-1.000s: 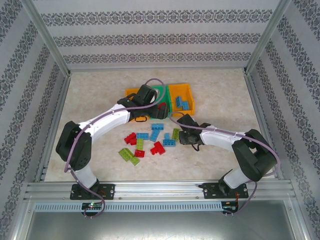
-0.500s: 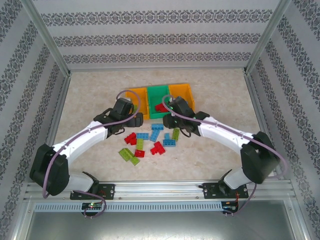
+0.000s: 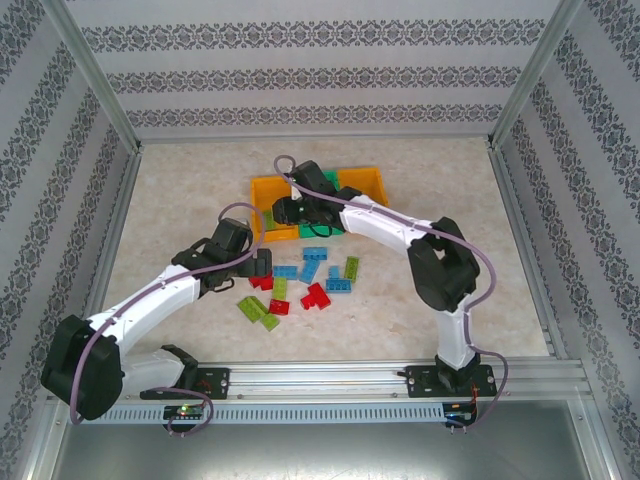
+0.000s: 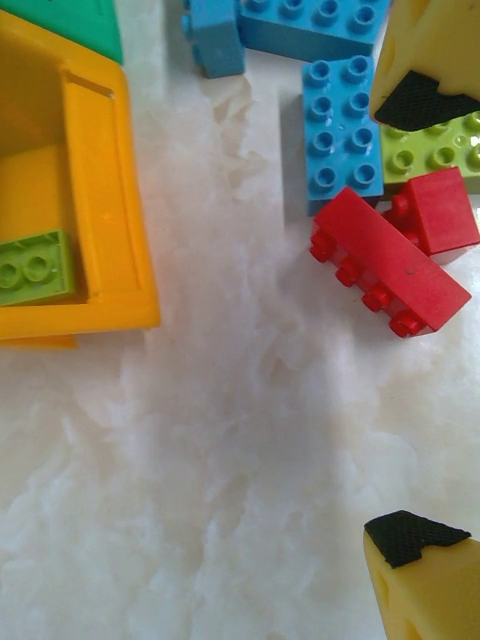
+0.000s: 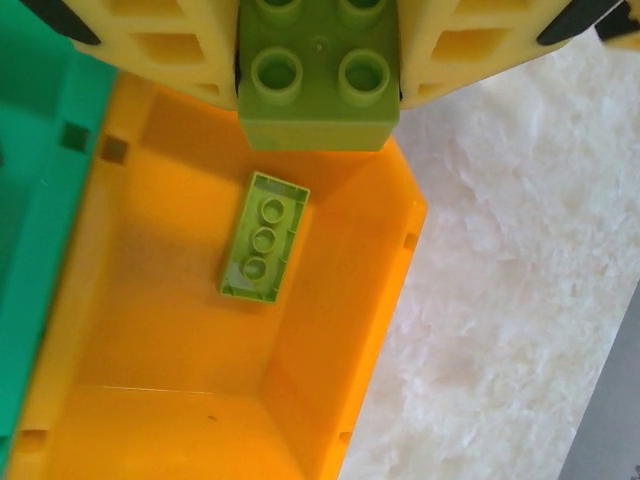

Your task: Sort the legos into containers by color

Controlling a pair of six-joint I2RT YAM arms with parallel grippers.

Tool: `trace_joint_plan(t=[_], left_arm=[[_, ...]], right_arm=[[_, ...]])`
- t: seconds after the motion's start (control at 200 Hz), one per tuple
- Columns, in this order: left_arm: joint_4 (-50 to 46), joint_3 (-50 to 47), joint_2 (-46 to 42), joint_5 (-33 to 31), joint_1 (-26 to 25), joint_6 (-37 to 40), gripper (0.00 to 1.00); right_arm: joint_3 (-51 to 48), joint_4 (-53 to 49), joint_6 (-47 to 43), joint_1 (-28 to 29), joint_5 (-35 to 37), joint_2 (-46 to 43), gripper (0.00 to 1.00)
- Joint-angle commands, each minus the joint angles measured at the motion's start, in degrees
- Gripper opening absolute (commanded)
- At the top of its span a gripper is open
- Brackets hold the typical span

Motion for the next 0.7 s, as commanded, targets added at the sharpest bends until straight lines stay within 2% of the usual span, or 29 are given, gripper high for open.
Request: trace_joint_plan(t=[0.0,0.135,0.35,0.59,0.694], left_arm=[[-1.75,-0.54,0.72,2.56,0.57,3.23,0.99],[-0.81,-0.73,2.6,4.42,0.5,3.25,1.0],[0.98,0.62,7.0,6.01,0.51,3.16,0.99],[0.85,3.34,13.19,7.14,0.56,3.64,0.85],[1.32,3.73,14.79,7.06,0.73,3.37,0.82]], right_arm=[[5.15,-2.89,1.85,-0.18,-1.43,3.4,0.39],[7.67,-4.4,3.37,-0.97,-0.94,6.45,0.48],[7.92,-4.4,3.95,-1.31,-1.28,7.52,0.55],[4.41,-2.55,3.59,-0.92,-1.37,3.36,0.63],[1.67,-1.36,3.62,-0.7,-0.8,0.33,0.65]])
